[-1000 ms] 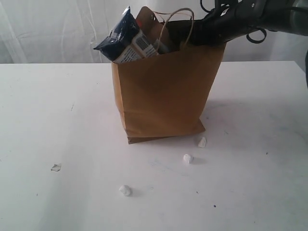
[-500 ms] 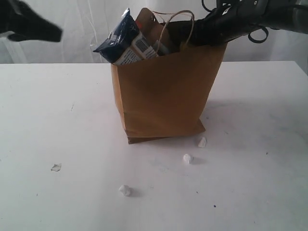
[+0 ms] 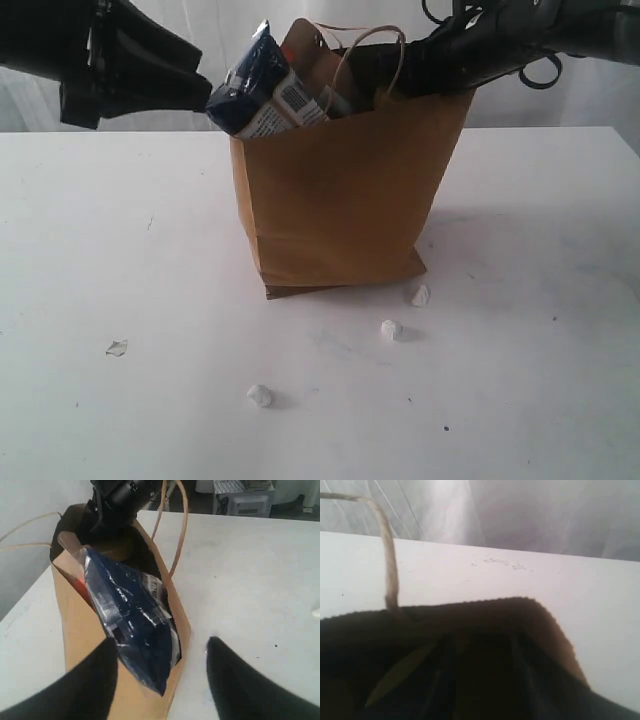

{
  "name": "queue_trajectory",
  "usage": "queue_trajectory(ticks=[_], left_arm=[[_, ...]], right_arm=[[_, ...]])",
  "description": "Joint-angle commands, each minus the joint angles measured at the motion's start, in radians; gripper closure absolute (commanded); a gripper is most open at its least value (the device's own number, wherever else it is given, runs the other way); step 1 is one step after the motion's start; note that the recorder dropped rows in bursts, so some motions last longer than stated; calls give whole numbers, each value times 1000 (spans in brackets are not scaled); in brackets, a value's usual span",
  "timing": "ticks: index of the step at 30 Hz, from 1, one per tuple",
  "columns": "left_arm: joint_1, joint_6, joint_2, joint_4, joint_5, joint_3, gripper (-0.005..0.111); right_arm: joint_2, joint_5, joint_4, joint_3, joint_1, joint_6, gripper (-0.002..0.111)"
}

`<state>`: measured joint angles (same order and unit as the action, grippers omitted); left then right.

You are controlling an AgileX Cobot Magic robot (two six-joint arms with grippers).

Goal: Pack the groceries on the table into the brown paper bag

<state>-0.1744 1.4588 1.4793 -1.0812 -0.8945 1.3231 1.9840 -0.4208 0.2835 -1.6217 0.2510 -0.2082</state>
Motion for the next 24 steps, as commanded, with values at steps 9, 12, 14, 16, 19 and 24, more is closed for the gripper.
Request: queue_trajectory(ticks=[9,12,14,16,19,24], left_arm=[[-117,40,134,-149,135,9,73],[-133,59,134,-236,195,34,105],[-148,133,134,-316,207,50,106],[-167,211,141,-395,209,58,106],[-199,317,168,-443,198,63,107],[-230,379,262,-436,205,63,107]], right_arm=[[53,-237,-52,39,-2,-15,72],[53,-239,-52,39,-2,-15,72],[53,-241,-52,39,-2,-15,72],[53,-241,-52,39,-2,-15,72],[53,-241,-52,39,-2,-15,72],[51,-262,-52,39,-2,-15,72]])
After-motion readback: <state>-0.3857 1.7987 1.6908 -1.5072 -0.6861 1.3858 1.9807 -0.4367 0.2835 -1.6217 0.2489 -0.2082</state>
